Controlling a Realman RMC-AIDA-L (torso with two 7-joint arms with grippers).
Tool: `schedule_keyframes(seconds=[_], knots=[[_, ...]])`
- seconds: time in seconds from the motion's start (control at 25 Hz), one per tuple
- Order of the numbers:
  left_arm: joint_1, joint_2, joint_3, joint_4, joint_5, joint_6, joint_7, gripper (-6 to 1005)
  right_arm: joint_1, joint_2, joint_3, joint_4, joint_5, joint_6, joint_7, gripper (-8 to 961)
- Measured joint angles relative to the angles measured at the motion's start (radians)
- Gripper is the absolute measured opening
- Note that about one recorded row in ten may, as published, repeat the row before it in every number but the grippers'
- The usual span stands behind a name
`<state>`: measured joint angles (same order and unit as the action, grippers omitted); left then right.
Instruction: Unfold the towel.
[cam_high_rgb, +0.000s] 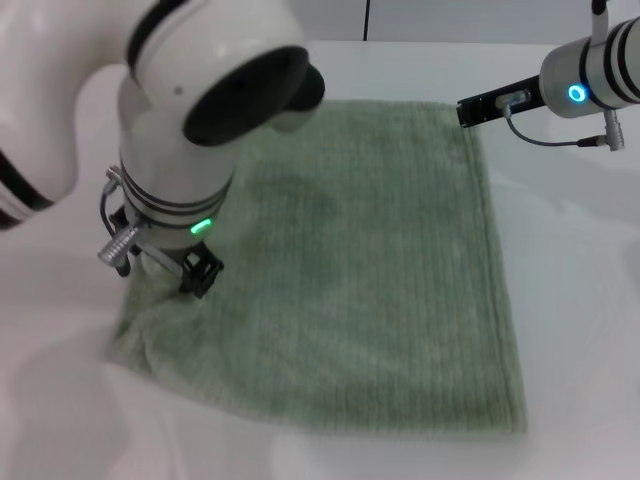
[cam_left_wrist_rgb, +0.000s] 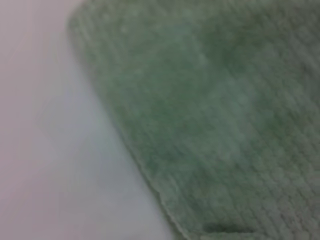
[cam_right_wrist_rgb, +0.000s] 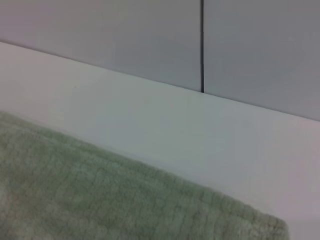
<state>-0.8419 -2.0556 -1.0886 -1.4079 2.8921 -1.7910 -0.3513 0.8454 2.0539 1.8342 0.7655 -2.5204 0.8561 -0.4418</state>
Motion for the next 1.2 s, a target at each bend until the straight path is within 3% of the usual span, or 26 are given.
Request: schedule_keyframes(seconds=[0.36,0.64,0.72,0.88,0.92,1.2], knots=[[0.012,0.000,0.011,0.079,0.000,-0.041,0.001,637,-0.003,0.000,0.001,-0.003,0.000,-0.001,0.000,-1],[-0.011,0.022,0.032,0.084,0.001,-0.091,-0.011,637,-0.001,0.000,0.000,-0.004,0.000,-0.008,-0.001,-1],[-0.014,0.041,0.051,0.073,0.002,-0.090,-0.033,637,-0.001,0.000,0.000,-0.005,0.000,-0.010,-0.001,-1],[-0.035,0.103,0.085,0.035,0.003,-0.046,-0.075,637,0.000,0.000,0.000,-0.002,0.000,-0.024,-0.001,-1],[-0.050,0.128,0.100,0.036,0.003,-0.012,-0.084,637,0.000,0.000,0.000,0.000,0.000,-0.029,-0.002,-1],[-0.142,0.242,0.196,0.143,0.004,0.185,-0.137,638,-0.005,-0.002,0.019,0.017,0.000,-0.082,-0.027,-1]])
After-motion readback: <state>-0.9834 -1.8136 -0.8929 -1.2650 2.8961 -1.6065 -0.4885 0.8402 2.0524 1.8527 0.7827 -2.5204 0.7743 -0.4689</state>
